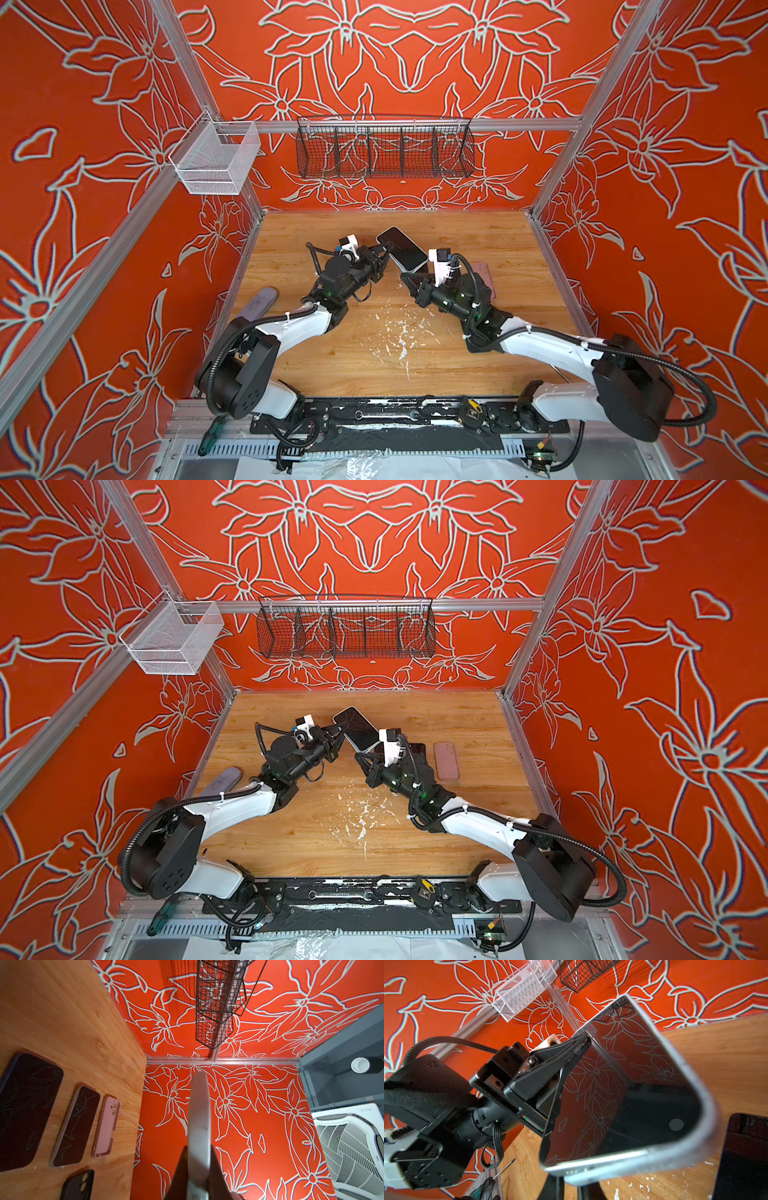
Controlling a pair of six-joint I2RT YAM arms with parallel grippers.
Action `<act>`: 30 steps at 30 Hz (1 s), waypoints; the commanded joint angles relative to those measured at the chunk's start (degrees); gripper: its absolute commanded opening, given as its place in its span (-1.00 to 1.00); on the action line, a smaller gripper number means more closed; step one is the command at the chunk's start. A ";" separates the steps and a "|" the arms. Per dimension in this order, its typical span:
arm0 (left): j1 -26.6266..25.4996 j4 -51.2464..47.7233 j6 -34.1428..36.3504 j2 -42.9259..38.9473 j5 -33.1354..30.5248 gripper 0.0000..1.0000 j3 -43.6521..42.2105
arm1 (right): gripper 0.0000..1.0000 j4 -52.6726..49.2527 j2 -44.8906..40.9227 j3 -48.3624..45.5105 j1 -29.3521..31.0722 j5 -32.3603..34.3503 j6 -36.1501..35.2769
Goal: Take the phone out of the phone case
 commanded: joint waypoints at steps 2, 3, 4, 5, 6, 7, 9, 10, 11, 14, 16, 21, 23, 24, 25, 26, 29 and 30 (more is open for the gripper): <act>0.67 2.50 5.69 -3.73 7.84 -1.00 3.36 | -0.59 -9.89 -2.90 0.71 -3.68 -3.68 -3.11; 1.11 1.53 6.65 -3.83 8.69 -1.00 3.72 | -0.53 -10.76 -3.80 0.93 -4.08 -5.40 -3.42; 1.72 0.44 7.83 -3.96 9.99 -1.00 4.25 | -0.47 -11.80 -5.03 1.13 -4.62 -7.43 -3.64; 2.57 -0.44 9.15 -3.98 11.79 -1.00 4.84 | -0.42 -13.00 -6.40 1.23 -5.17 -9.32 -4.07; 3.36 -1.43 10.29 -3.98 13.34 -1.00 5.46 | -0.38 -14.37 -7.66 1.40 -5.66 -10.84 -4.82; 4.21 -2.74 11.40 -3.97 14.86 -1.00 5.99 | -0.33 -17.32 -9.36 1.73 -6.11 -11.70 -5.99; 6.13 -4.09 12.91 -3.66 17.50 -1.00 6.90 | -0.24 -22.05 -12.44 2.14 -6.80 -12.07 -8.16; 7.26 -4.34 13.32 -3.21 19.27 -1.00 7.43 | -0.19 -24.13 -13.90 2.31 -7.23 -12.71 -8.81; 8.41 -4.05 13.77 -2.71 21.23 -1.00 8.24 | -0.14 -26.23 -15.10 2.70 -7.79 -13.71 -9.53; 11.28 -5.49 16.45 -0.72 27.75 -1.00 11.38 | -0.01 -32.25 -17.20 4.42 -8.97 -16.56 -12.41; 12.78 -7.38 18.61 0.98 32.04 -1.00 13.85 | 0.08 -35.86 -17.86 5.73 -9.73 -17.70 -13.85; 15.06 -11.54 26.49 4.95 42.69 -1.00 19.40 | 0.33 -43.16 -16.72 10.84 -12.16 -22.84 -19.34; 15.25 -20.48 33.43 6.24 45.57 -1.00 23.45 | 0.46 -46.39 -15.21 13.73 -12.75 -24.36 -20.93; 15.34 -26.80 37.26 6.46 46.01 -1.00 25.33 | 0.52 -47.80 -14.63 15.14 -12.80 -24.72 -21.66; 15.30 -32.35 42.09 6.40 46.57 -1.00 27.29 | 0.58 -49.16 -13.82 16.58 -12.86 -25.31 -22.77; 15.34 -35.43 45.35 6.16 46.53 -1.00 28.23 | 0.68 -50.45 -13.15 17.84 -12.82 -25.61 -23.91; 15.43 -39.83 51.69 4.77 45.64 -1.00 28.91 | 0.95 -55.49 -11.49 21.68 -12.88 -24.61 -27.17; 15.51 -41.48 53.17 4.50 45.85 -1.00 29.45 | 0.95 -57.27 -10.96 22.94 -12.95 -24.70 -28.37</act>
